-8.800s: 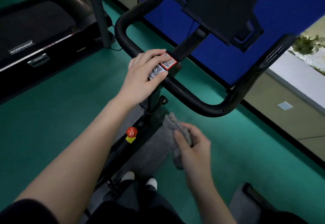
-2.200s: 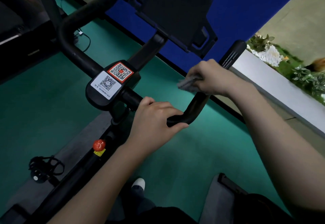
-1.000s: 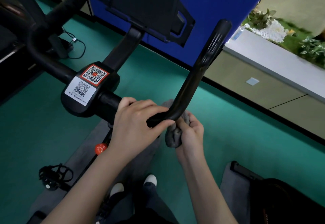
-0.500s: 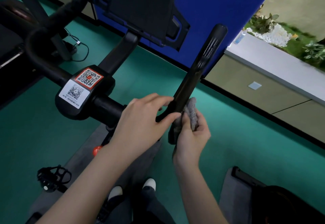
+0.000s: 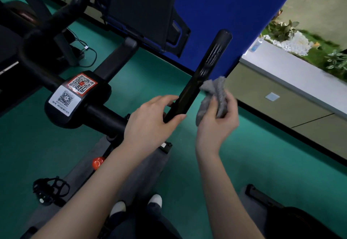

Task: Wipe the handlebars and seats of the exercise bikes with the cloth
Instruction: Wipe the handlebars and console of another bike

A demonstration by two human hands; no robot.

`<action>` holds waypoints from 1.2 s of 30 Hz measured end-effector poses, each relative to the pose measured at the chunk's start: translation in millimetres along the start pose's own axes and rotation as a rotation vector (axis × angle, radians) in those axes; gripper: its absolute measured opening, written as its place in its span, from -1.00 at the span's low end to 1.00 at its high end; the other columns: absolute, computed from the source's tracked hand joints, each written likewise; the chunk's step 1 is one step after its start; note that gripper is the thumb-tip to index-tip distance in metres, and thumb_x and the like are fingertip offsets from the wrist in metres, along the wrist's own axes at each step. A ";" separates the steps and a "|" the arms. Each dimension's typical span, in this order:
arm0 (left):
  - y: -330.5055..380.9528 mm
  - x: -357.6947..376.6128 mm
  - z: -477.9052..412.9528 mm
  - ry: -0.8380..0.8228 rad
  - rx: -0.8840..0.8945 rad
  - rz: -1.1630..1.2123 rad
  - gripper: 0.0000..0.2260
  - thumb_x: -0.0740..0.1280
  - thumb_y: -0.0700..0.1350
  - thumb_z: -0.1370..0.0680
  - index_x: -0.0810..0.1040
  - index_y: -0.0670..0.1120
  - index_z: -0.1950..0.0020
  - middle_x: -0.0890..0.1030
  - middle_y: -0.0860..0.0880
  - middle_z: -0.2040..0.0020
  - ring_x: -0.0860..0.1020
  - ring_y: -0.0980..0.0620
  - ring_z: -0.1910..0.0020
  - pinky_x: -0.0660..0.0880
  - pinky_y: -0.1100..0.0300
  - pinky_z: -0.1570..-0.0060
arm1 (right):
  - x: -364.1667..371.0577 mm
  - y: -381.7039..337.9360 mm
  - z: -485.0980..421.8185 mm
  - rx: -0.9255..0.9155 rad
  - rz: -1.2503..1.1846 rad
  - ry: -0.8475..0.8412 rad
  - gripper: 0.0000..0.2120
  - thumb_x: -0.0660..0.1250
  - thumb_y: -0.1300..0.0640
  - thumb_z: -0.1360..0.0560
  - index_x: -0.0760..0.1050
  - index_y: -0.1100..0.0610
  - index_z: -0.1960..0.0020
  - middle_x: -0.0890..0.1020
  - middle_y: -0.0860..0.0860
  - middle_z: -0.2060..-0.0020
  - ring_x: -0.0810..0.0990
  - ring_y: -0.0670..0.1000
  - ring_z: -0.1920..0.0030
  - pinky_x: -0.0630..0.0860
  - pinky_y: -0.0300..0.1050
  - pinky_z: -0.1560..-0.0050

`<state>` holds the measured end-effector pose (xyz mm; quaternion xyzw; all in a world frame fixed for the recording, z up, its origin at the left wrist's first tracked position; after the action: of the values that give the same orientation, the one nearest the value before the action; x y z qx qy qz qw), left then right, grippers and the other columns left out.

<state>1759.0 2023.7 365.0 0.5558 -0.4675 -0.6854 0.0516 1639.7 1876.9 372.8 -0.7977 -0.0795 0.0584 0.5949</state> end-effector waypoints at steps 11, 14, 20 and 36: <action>-1.9 -1.6 4.3 0.005 -0.004 -0.055 -0.62 0.31 0.24 -0.44 0.45 0.26 -0.24 0.57 0.27 -0.08 0.52 0.22 0.14 0.37 0.24 0.24 | 28.9 -13.3 -32.3 -0.182 0.122 -0.113 -0.76 0.27 0.48 -0.43 0.58 0.37 -0.06 0.57 0.20 0.01 0.52 -0.01 -0.03 0.43 -0.31 -0.16; -2.1 -2.0 4.4 -0.008 -0.001 -0.048 -0.61 0.30 0.25 -0.45 0.45 0.26 -0.26 0.56 0.29 -0.07 0.49 0.25 0.17 0.34 0.33 0.30 | 21.5 -23.4 -44.5 -0.239 0.103 -0.108 -0.76 0.28 0.44 -0.44 0.58 0.33 -0.07 0.59 0.18 0.01 0.55 0.01 -0.02 0.48 -0.21 -0.14; -2.1 -0.6 2.1 -0.022 -0.012 -0.055 -0.62 0.30 0.25 -0.43 0.44 0.26 -0.24 0.57 0.26 -0.09 0.55 0.19 0.12 0.44 0.19 0.16 | 56.9 -50.0 0.9 -0.647 0.230 -0.572 -0.70 0.30 0.49 -0.33 0.60 0.28 0.00 0.63 0.03 0.06 0.55 0.06 -0.01 0.48 -0.13 -0.09; -4.0 6.9 -4.9 -0.196 -0.001 0.142 -0.58 0.38 0.11 -0.45 0.45 0.14 -0.30 0.56 0.18 -0.16 0.58 0.10 0.03 0.51 0.06 0.01 | 94.0 -64.5 1.0 -0.606 0.484 -0.826 -0.70 0.34 0.44 -0.34 0.60 0.20 -0.01 0.63 -0.03 0.04 0.58 0.07 -0.03 0.49 -0.13 -0.07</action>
<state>1762.2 2019.0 357.5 0.4516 -0.5083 -0.7313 0.0543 1728.0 1914.3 434.5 -0.8394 -0.1337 0.4747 0.2286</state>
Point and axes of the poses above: each hand's wrist, its own z-axis away from the middle knuckle, its own x-axis out of the palm, y = z × x, the point moved 10 cm from there along -z, towards the middle knuckle
